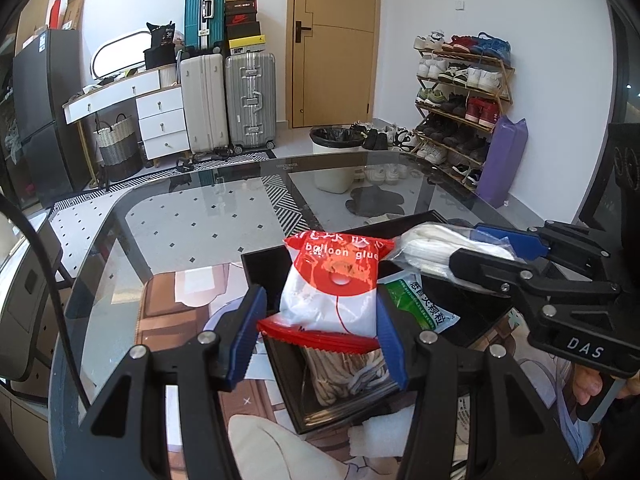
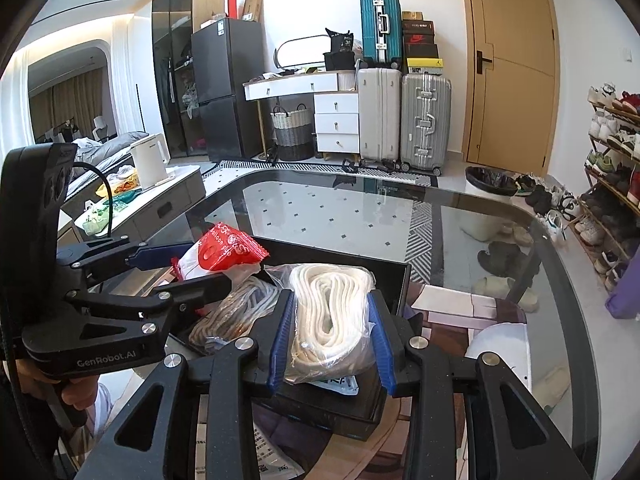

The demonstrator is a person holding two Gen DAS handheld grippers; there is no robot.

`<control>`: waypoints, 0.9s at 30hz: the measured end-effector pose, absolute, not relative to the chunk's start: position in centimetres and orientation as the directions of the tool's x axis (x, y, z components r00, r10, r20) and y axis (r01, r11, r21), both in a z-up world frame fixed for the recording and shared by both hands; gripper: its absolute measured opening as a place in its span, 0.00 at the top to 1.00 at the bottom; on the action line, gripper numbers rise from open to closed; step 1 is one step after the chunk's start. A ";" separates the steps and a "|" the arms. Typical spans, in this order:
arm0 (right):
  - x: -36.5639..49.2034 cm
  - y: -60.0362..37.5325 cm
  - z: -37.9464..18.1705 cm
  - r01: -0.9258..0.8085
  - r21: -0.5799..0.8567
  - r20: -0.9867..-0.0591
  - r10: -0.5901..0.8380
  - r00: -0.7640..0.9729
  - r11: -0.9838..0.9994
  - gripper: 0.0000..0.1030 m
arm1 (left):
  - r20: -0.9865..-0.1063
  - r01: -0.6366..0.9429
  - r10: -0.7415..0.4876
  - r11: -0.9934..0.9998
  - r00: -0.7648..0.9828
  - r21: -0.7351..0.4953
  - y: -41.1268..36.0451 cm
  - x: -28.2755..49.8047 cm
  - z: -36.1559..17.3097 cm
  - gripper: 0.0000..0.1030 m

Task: Organize soft objects
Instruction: 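Open the right tool to drop the cable while the left tool releases the glue bag into the box, then grasp the white plush doll with the right tool while the left tool approaches the white foam block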

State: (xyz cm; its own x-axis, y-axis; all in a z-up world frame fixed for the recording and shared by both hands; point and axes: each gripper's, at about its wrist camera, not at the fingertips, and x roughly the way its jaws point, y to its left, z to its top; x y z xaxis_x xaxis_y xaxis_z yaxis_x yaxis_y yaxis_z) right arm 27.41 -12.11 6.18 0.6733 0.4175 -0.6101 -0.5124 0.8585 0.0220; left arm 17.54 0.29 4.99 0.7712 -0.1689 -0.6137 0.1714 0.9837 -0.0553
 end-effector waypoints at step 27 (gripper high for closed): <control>21.5 -17.6 5.8 -0.457 0.129 -0.609 0.434 0.664 0.880 0.01 | -0.568 0.103 -0.121 0.993 0.814 -0.064 2.8 10.2 5.2 0.03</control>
